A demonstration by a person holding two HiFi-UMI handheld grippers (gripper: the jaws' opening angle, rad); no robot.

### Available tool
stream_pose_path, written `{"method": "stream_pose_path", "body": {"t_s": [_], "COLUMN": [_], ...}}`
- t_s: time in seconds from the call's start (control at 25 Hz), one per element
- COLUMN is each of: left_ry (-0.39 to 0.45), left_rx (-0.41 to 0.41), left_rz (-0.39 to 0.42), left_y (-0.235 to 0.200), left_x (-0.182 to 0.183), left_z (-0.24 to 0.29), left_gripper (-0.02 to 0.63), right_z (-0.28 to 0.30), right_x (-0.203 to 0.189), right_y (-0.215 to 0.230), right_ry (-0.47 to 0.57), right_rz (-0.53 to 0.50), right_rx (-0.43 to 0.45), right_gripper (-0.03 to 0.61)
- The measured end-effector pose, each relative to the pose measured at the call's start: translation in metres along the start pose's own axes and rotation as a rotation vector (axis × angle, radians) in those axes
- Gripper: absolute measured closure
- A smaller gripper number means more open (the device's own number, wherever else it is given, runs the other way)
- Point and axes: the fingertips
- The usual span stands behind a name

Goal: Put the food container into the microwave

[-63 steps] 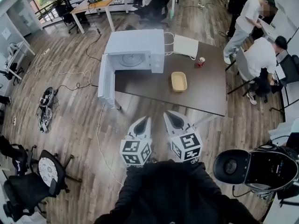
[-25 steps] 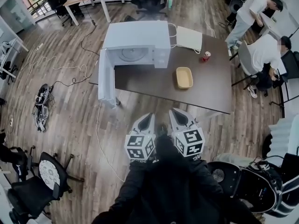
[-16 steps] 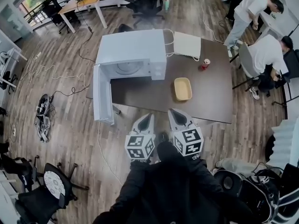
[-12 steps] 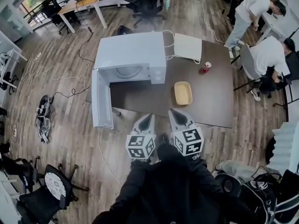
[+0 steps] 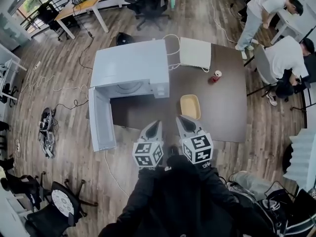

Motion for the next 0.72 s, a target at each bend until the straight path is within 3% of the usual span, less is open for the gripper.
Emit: {"method": "stream_pose_path", "body": {"t_s": [0.72], "left_ry": [-0.138], "left_rx": [0.004], "left_rz": [-0.034], "left_y": [-0.021], "left_x": [-0.040], "left_z": [0.071], "left_gripper": [0.581], "right_z": [0.045], "right_x": [-0.071], "right_y": [0.062], "right_ry": [-0.212], "right_rz": [0.064], "right_rx": [-0.044], "right_gripper": [0.554]}}
Point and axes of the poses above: the fingertips, and each gripper's own axes: z forward along the fingers, y to its right, x out of its top, and after that the axes turned 9 degrees about -x, right-handed
